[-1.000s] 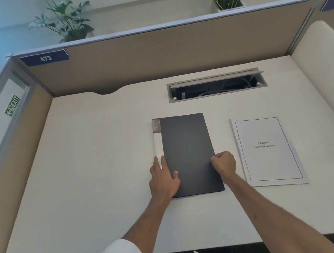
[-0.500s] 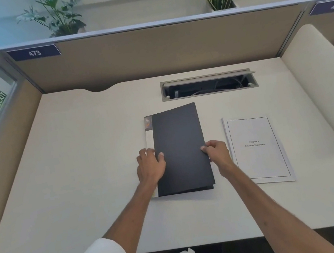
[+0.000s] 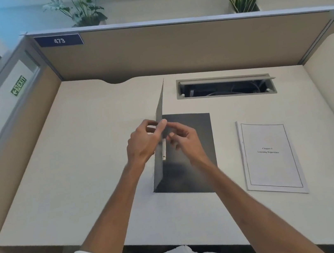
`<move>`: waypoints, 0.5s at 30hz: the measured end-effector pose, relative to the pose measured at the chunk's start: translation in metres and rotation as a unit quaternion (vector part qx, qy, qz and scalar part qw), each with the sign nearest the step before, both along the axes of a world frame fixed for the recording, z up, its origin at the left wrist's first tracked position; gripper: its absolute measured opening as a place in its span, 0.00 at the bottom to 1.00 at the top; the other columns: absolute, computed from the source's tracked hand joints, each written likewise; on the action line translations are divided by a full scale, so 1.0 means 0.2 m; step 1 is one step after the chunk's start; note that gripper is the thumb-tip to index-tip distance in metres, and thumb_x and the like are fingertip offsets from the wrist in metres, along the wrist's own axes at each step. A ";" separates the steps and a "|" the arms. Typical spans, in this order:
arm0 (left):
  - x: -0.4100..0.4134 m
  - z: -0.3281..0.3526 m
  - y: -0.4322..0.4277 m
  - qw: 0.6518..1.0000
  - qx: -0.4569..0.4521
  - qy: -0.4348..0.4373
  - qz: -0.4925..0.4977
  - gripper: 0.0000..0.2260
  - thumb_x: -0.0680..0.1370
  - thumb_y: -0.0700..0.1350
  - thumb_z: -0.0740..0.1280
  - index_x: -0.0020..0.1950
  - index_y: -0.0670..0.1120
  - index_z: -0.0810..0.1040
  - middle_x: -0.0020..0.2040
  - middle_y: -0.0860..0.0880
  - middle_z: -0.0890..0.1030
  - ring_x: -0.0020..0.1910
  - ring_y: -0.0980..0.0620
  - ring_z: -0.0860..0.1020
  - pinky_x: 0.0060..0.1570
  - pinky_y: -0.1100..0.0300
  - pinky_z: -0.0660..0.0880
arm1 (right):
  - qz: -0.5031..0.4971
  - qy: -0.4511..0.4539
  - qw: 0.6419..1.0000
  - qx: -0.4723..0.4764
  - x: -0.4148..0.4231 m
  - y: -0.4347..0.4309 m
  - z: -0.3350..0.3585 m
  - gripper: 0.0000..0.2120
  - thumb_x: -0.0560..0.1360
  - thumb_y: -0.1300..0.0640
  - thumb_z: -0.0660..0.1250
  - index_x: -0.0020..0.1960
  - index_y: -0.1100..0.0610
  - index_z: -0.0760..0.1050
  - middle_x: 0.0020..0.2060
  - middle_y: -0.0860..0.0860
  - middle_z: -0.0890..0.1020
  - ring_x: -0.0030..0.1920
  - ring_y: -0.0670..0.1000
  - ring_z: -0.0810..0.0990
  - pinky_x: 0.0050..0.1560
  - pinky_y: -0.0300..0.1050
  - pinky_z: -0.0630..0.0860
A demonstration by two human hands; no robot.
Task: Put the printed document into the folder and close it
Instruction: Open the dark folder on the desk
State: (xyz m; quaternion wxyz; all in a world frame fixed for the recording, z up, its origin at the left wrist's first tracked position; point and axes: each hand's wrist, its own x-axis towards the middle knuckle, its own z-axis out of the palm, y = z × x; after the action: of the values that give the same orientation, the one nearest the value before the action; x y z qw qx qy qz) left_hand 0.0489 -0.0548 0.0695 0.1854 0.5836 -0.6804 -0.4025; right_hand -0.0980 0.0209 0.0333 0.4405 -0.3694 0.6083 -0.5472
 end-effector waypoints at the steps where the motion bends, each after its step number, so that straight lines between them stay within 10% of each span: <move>1: 0.04 0.02 -0.03 1.000 0.002 0.008 0.012 0.25 0.76 0.74 0.65 0.61 0.58 0.82 0.55 0.55 0.88 0.50 0.49 0.89 0.42 0.49 0.89 | 0.023 0.013 1.000 0.000 0.03 -0.01 -0.01 0.19 0.83 0.67 0.66 0.69 0.53 0.85 0.42 0.47 0.86 0.41 0.40 0.84 0.42 0.30 0.79; 7: 0.28 0.08 -0.25 0.991 -0.062 -0.047 0.113 0.10 0.83 0.49 0.69 0.62 0.52 0.86 0.56 0.49 0.89 0.58 0.43 0.87 0.63 0.49 0.83 | 0.118 0.275 0.947 0.115 0.16 -0.02 -0.19 0.25 0.84 0.65 0.63 0.79 0.51 0.76 0.71 0.52 0.79 0.70 0.54 0.79 0.73 0.53 0.77; 15: 0.55 -0.10 -0.32 0.966 -0.120 -0.201 0.107 0.27 0.80 0.35 0.66 0.78 0.50 0.73 0.71 0.45 0.81 0.59 0.33 0.84 0.59 0.42 0.81 | 0.259 0.486 0.807 0.212 0.17 0.04 -0.38 0.36 0.86 0.56 0.63 0.89 0.52 0.51 0.89 0.51 0.50 0.89 0.54 0.51 0.88 0.61 0.52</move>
State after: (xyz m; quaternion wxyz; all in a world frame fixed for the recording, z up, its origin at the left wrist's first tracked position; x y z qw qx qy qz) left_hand 0.1581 -0.1187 0.0491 0.1554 0.6955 -0.6805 -0.1704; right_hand -0.0634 0.0298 -0.0426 0.2799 -0.6281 0.7258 -0.0190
